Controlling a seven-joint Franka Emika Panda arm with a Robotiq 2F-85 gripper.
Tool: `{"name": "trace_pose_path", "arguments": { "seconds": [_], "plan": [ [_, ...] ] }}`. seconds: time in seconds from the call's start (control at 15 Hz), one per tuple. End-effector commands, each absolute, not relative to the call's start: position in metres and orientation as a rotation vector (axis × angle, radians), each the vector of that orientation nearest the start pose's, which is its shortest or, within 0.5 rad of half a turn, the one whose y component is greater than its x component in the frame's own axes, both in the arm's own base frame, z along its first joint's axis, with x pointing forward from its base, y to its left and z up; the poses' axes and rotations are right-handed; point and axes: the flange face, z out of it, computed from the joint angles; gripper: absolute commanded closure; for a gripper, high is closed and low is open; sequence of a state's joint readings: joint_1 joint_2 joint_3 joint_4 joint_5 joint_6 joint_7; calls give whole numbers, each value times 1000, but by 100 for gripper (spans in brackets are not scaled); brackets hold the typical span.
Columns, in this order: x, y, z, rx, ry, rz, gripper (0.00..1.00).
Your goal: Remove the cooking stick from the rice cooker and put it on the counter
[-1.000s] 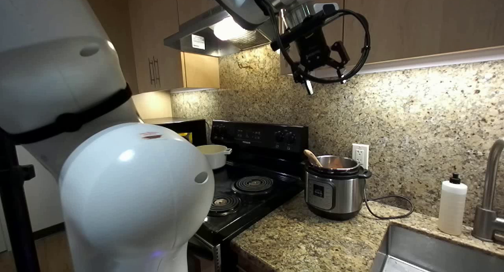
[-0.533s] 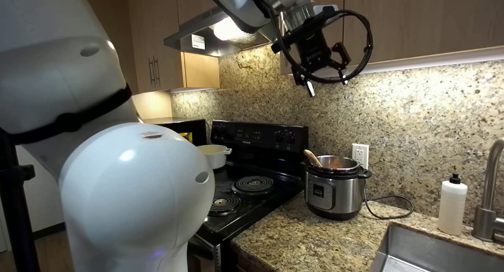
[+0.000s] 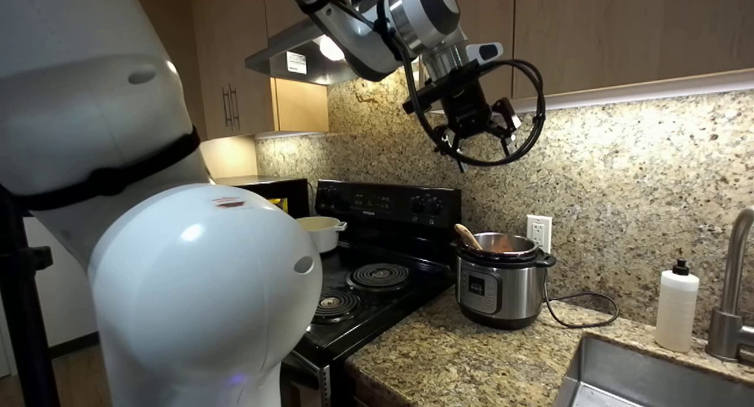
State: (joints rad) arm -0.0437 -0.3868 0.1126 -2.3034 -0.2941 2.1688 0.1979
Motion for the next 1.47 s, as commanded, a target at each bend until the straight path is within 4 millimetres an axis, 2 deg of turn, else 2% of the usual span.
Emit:
{"name": "trace_pose_path", "arguments": {
  "seconds": [0.0, 0.13, 0.33, 0.4, 0.87, 0.93, 1.13, 1.4],
  "plan": [
    [463, 42, 512, -3263, 79, -526, 0],
    [466, 57, 503, -3227, 17, -538, 0],
    [465, 76, 484, -3193, -81, -398, 0],
    [465, 71, 494, -3224, -30, -454, 0],
    [467, 73, 491, -3222, -33, -443, 0],
    [468, 76, 486, -3226, -37, -426, 0],
    [475, 105, 449, -3240, -8, -346, 0],
    [483, 153, 422, -3264, 79, -328, 0]
  ]
}}
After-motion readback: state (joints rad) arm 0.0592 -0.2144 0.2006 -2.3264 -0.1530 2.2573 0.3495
